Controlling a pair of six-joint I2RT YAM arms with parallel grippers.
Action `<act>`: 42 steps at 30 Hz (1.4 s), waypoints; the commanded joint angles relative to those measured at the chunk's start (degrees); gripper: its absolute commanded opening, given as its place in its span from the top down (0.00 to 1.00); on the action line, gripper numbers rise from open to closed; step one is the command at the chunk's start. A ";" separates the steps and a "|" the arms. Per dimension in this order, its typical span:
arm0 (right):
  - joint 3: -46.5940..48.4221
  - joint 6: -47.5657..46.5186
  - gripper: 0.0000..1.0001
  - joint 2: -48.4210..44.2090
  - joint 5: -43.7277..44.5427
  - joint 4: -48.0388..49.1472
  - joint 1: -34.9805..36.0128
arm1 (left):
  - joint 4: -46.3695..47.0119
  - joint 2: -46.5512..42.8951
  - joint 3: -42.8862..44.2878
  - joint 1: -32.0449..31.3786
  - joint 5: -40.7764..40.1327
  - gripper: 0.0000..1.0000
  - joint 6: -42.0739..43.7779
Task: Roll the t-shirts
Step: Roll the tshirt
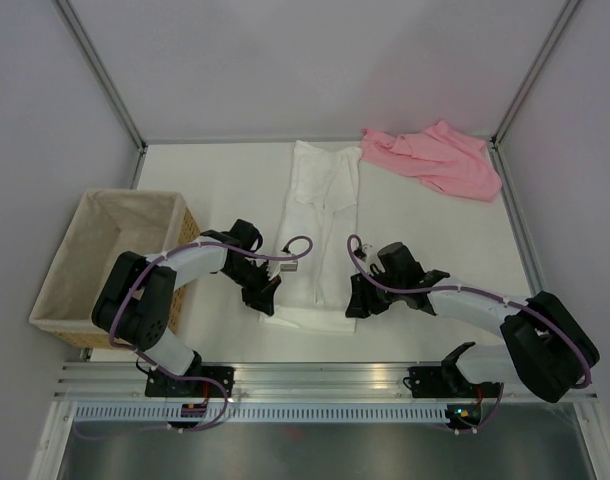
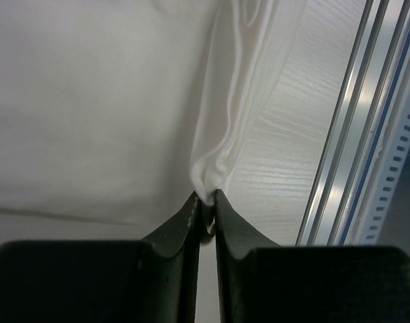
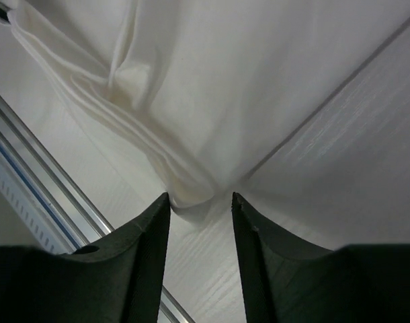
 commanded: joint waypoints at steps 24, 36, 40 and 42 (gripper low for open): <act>0.49 1.18 0.99 3.92 3.54 5.60 0.24 | 11.57 -3.49 2.43 5.46 -20.99 0.70 -13.13; 0.93 0.30 0.98 3.30 3.45 4.55 0.15 | 10.70 -42.84 -18.01 -8.50 -12.73 0.48 17.00; 0.76 0.13 0.98 2.87 3.54 4.37 0.15 | 10.16 -45.43 -23.31 -16.68 -13.70 0.45 22.99; 0.67 0.13 0.98 2.60 3.72 4.10 0.15 | 10.42 -44.38 -24.19 -17.91 -14.13 0.45 24.48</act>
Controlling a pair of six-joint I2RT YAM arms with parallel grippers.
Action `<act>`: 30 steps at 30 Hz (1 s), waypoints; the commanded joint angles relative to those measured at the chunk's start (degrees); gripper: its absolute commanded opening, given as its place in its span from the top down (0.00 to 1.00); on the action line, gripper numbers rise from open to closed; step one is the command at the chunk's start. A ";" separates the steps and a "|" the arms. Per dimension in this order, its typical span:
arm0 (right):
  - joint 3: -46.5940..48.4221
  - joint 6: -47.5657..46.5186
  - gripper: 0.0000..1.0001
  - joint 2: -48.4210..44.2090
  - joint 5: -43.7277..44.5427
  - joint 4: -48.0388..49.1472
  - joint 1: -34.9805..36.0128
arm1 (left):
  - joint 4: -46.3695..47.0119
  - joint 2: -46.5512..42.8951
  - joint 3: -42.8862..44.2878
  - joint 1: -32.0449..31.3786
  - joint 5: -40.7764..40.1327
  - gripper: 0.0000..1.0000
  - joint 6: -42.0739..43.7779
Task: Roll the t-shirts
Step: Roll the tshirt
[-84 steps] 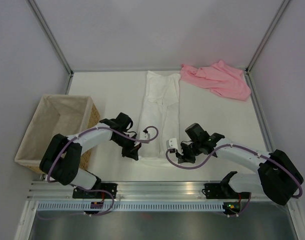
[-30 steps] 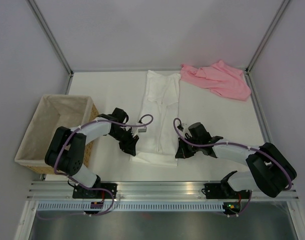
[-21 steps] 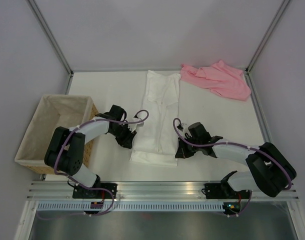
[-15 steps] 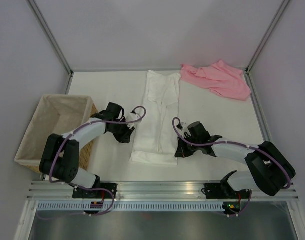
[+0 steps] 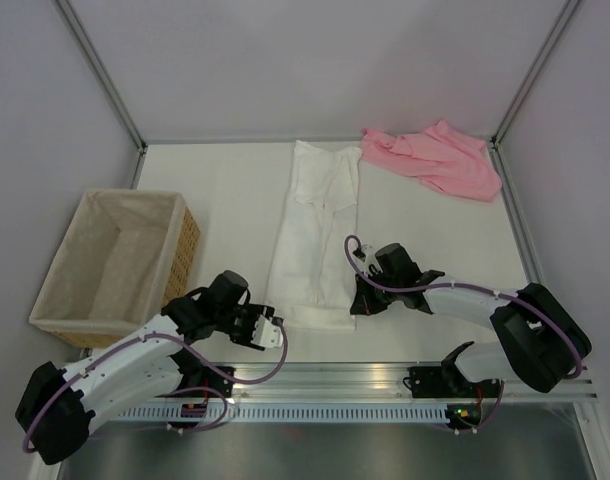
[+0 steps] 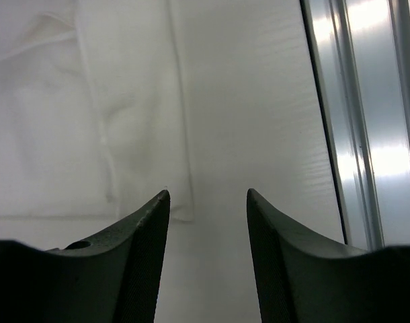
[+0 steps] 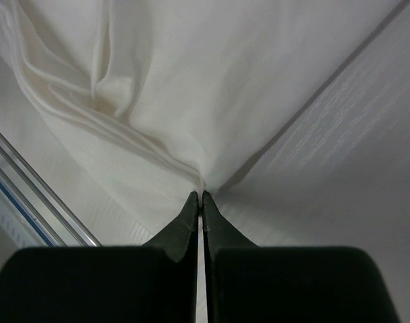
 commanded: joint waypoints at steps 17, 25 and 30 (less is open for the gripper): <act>2.02 -3.12 0.77 -3.72 2.43 -2.24 0.08 | 9.55 11.89 -4.01 -2.64 -9.00 0.46 7.64; 7.21 -17.53 0.54 -14.62 4.02 -8.05 0.87 | 14.48 15.24 -4.63 -2.64 -14.28 0.62 6.05; 7.13 -37.99 0.53 -17.70 6.56 -12.00 11.84 | 12.99 15.68 -3.40 -2.64 -12.70 0.86 4.56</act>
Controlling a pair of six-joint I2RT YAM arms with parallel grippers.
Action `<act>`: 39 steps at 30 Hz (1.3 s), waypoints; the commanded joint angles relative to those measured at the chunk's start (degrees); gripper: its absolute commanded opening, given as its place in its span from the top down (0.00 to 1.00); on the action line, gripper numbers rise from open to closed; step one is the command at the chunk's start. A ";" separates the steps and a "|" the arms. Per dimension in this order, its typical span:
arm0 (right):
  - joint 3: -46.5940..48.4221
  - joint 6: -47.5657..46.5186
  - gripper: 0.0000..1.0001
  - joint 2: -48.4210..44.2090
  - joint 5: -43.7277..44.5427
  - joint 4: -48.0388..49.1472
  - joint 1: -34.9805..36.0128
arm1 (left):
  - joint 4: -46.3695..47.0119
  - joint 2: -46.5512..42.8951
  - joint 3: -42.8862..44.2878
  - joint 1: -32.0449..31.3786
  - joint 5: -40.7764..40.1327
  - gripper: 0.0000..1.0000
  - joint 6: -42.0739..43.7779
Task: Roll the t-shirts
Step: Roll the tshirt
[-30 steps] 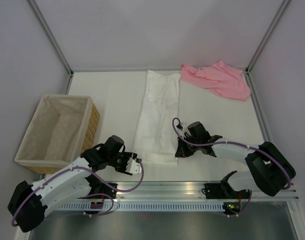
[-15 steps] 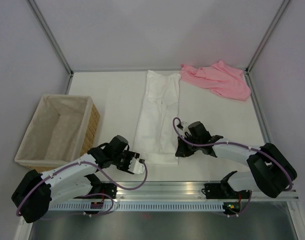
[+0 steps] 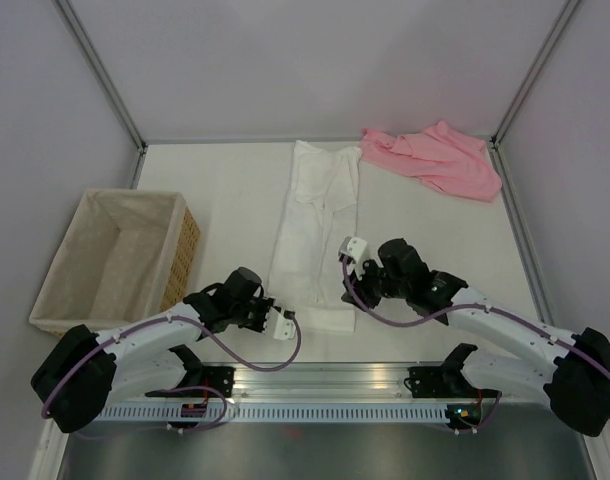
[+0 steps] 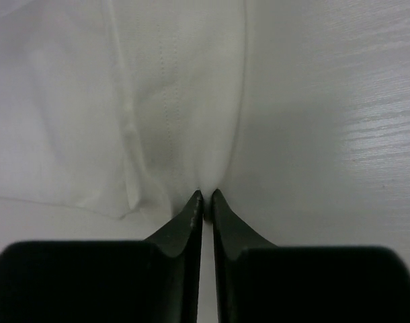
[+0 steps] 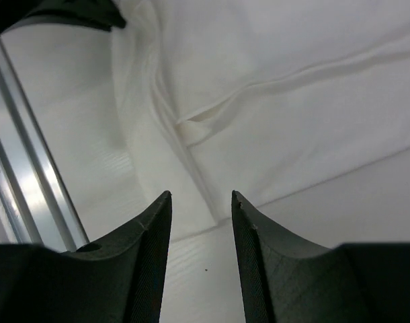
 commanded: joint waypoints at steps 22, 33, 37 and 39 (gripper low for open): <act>-12.66 -31.70 0.53 5.87 20.38 10.67 26.61 | -12.35 1.01 7.44 -0.24 4.86 0.98 -12.77; -11.17 -30.66 0.99 3.60 14.41 5.67 26.52 | -17.35 1.28 10.51 0.02 7.23 0.98 -14.88; -8.54 -28.71 1.00 0.69 8.71 0.06 26.43 | -26.13 2.51 14.90 1.08 12.32 0.98 -15.50; -7.04 -31.26 1.00 -0.19 5.79 -3.29 26.52 | -30.87 3.21 17.27 1.34 14.35 0.98 -14.71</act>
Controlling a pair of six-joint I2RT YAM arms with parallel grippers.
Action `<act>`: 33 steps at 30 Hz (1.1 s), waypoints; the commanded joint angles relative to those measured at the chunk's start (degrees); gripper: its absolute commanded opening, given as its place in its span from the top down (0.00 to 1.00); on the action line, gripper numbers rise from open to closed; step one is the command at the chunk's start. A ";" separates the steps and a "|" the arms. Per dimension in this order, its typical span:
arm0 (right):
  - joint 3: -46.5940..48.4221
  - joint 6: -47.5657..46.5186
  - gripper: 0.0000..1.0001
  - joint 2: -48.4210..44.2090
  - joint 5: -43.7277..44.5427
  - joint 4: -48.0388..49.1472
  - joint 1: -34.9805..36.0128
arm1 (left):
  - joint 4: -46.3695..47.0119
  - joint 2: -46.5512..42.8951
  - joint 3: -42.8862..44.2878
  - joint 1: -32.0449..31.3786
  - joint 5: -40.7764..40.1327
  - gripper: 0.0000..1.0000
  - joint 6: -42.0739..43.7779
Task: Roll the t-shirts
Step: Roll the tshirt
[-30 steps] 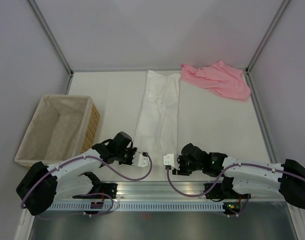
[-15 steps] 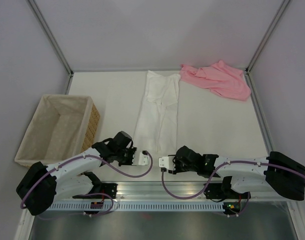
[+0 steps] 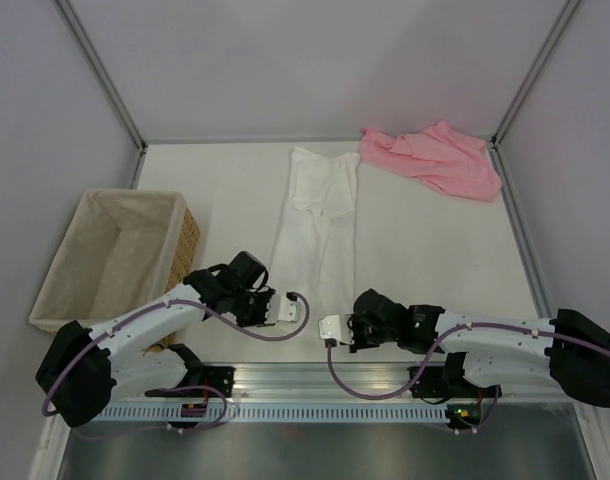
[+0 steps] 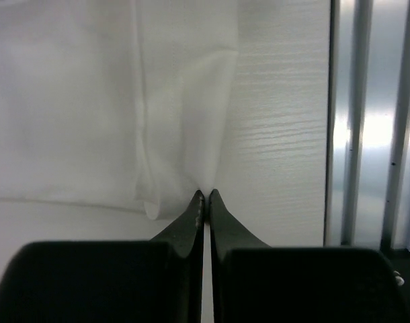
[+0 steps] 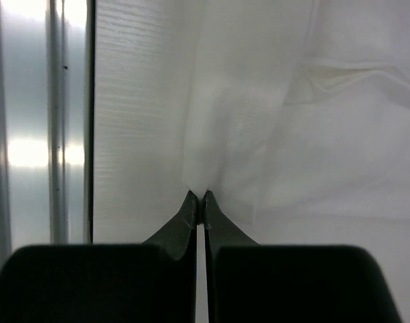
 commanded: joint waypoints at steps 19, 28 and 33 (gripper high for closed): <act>17.03 -11.22 1.00 9.57 -33.11 -23.13 -18.91 | -25.10 24.27 17.89 15.21 19.69 0.98 10.71; 18.18 -5.86 1.00 13.97 -32.85 -17.69 -23.39 | -25.01 33.69 23.70 18.89 19.51 0.97 10.62; 18.53 -4.10 1.00 16.77 -32.06 -15.49 -25.15 | -24.66 39.66 29.05 20.66 18.64 0.95 8.61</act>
